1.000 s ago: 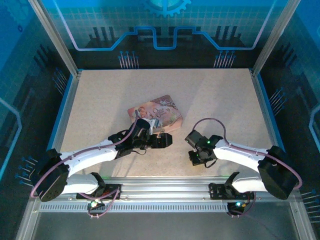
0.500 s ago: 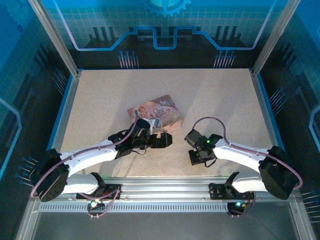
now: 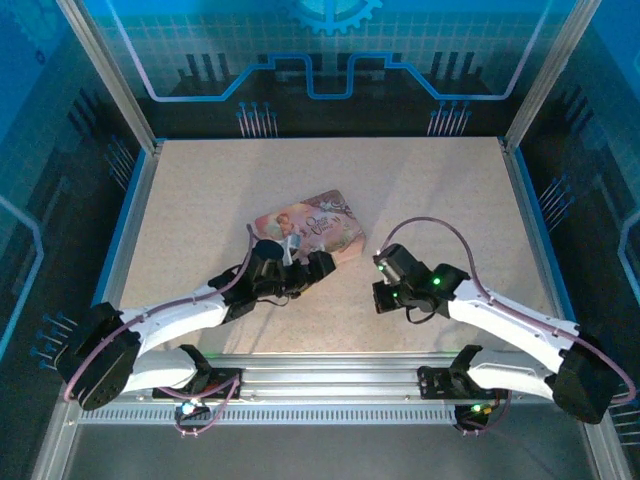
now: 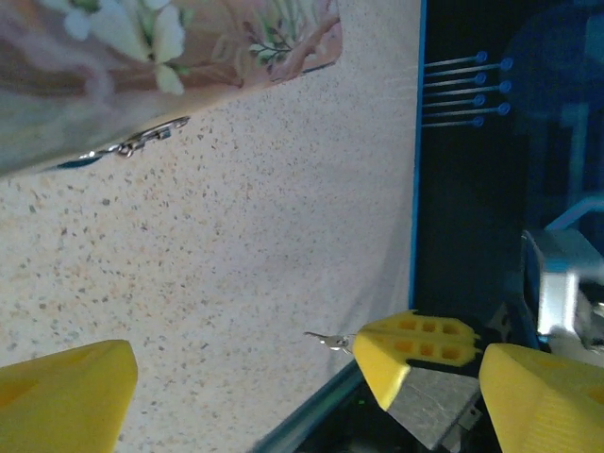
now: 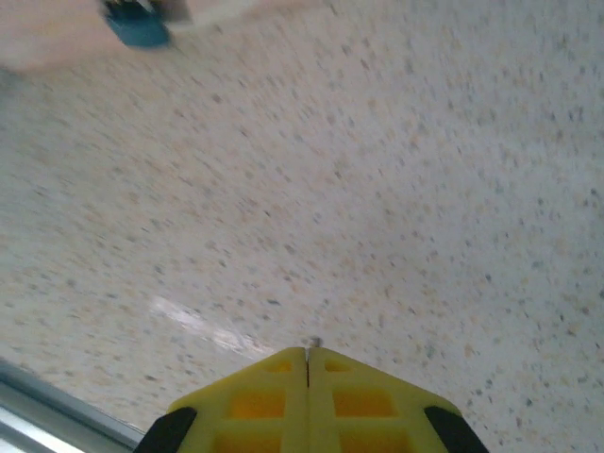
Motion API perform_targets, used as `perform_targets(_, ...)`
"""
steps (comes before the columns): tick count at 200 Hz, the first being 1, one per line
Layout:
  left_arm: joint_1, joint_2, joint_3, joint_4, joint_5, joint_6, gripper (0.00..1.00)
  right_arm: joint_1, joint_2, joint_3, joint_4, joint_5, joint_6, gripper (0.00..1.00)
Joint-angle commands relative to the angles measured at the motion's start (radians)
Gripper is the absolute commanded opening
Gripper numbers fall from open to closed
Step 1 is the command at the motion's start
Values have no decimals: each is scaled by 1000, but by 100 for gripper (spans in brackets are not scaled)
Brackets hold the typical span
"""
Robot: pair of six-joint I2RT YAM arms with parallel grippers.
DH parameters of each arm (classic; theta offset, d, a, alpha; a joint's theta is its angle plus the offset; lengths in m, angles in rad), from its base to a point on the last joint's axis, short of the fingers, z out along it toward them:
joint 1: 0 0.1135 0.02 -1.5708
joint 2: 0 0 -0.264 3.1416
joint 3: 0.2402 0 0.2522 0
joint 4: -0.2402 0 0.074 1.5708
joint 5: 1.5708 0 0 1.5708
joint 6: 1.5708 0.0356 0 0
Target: Unlock a padlock with a key
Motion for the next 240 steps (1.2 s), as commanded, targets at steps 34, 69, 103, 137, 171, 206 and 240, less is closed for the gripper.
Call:
perform_targets(34,6,-66,-57,198,-21,-332,94,15,-25,92,141,-57,-4,3)
perform_targets(69,4,-66,-126,315,-75,-590,93,17,13,151,248,-123,-10,2)
perform_targets(103,3,-60,-178,442,-138,-755,92,33,76,223,302,-165,-20,2)
perform_targets(137,-6,-40,-170,498,-158,-824,90,72,141,278,329,-169,-28,2)
perform_targets(171,-20,-12,-172,555,-192,-874,86,112,189,291,349,-140,-25,2)
perform_targets(206,-39,38,-174,638,-211,-905,79,132,217,296,359,-142,-19,2)
perform_targets(240,-60,104,-178,721,-223,-932,66,134,207,279,361,-133,-5,2)
